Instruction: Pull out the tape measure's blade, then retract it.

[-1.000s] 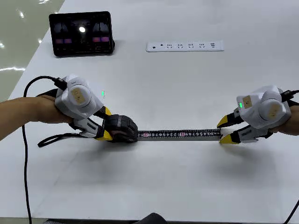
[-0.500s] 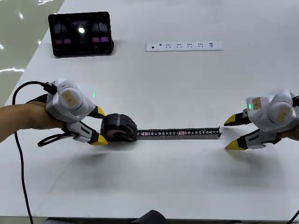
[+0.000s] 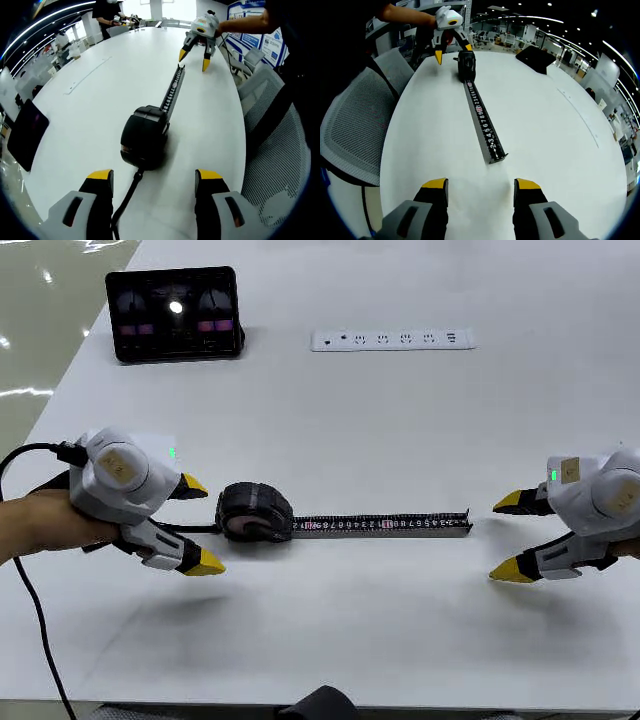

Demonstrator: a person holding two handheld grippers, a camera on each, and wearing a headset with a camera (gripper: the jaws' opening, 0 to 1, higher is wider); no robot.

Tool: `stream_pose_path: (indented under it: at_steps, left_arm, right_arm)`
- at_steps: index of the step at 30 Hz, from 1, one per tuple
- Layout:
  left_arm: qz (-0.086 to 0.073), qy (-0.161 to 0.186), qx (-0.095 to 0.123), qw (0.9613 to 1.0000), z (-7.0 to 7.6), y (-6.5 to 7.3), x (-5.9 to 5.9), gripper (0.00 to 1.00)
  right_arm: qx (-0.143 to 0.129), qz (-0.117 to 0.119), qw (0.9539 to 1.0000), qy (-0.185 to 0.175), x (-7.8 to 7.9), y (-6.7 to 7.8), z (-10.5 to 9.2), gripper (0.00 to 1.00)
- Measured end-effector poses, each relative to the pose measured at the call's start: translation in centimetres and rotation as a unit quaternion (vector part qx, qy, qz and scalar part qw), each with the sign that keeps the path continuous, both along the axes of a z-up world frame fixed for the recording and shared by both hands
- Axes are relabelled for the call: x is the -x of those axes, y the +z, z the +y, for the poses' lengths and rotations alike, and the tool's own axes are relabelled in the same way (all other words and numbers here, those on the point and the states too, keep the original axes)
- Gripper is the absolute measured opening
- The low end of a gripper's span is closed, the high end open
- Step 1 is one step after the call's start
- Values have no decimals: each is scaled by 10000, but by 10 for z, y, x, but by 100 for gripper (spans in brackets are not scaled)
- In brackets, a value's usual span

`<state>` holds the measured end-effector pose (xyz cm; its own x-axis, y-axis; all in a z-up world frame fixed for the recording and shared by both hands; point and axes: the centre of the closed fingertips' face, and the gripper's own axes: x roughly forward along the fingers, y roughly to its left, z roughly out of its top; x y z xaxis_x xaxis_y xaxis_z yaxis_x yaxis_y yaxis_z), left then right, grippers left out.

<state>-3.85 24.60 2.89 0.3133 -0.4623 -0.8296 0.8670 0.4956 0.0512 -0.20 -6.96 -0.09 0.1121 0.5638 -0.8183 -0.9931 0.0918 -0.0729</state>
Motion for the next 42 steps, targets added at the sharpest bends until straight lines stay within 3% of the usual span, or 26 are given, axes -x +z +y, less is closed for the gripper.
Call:
stream_pose_path:
  at_steps: [7, 20, 34, 42]
  left_arm:
    - [-113, 346, 229, 9991, -4, 6, 7, 70]
    - [-121, 852, 498, 9950, -13, 8, 22, 75]
    - [-154, 1238, 717, 9896, -25, 9, 40, 79]
    - [-169, 1485, 873, 9849, -33, 6, 51, 82]
  right_arm:
    - [-125, 82, 9994, -306, 8, 2, 0, 57]
    - [-400, 220, 9959, -785, 25, 9, 10, 67]
    - [-678, 266, 9886, -1319, 38, 22, 20, 76]
    - [-860, 396, 9816, -1658, 45, 24, 27, 81]
